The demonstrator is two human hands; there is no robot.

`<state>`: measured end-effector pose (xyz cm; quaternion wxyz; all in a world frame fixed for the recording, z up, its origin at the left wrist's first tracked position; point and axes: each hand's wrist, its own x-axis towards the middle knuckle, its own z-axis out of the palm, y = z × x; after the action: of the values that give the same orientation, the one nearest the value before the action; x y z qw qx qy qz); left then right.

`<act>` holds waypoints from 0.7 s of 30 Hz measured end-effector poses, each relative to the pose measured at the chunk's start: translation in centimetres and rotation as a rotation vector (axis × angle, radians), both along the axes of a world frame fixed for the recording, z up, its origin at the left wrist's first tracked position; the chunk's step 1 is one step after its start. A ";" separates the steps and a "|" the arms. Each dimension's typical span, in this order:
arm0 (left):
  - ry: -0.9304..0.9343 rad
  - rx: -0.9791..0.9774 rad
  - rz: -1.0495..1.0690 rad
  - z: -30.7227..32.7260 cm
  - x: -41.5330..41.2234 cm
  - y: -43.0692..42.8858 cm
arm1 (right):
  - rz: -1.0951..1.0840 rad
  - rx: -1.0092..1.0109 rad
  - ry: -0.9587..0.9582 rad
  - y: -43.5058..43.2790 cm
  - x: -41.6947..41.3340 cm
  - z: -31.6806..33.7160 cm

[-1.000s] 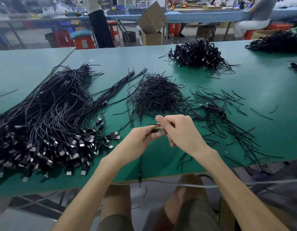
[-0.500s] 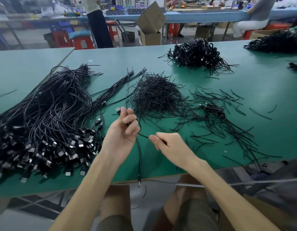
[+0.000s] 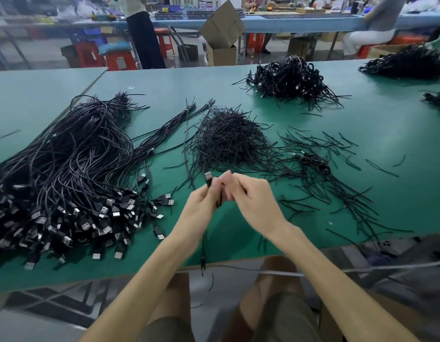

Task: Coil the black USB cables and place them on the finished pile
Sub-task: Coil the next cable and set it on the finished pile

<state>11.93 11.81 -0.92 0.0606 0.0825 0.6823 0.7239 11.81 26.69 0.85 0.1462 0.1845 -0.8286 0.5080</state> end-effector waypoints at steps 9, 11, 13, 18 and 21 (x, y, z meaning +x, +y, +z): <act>-0.378 0.926 0.009 2.4 -1.2 -2.1 | 0.046 0.307 -0.045 1.5 0.0 -3.0; -0.272 0.718 -0.102 2.5 -0.7 -2.8 | 0.013 0.508 -0.013 3.0 -1.1 -2.5; -0.070 0.218 -0.200 2.3 -0.2 -3.2 | -0.003 0.600 -0.014 3.8 -2.2 -1.6; 0.229 -0.783 -0.229 0.5 0.0 -1.4 | -0.069 0.315 0.016 1.3 -2.0 -0.3; 0.307 -0.585 0.034 -0.1 -0.3 -1.6 | -0.081 0.155 0.017 -0.2 -1.3 0.5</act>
<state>11.62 10.20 -0.97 -0.0340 0.1585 0.8636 0.4774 10.53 26.49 1.33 0.1588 0.1659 -0.8709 0.4345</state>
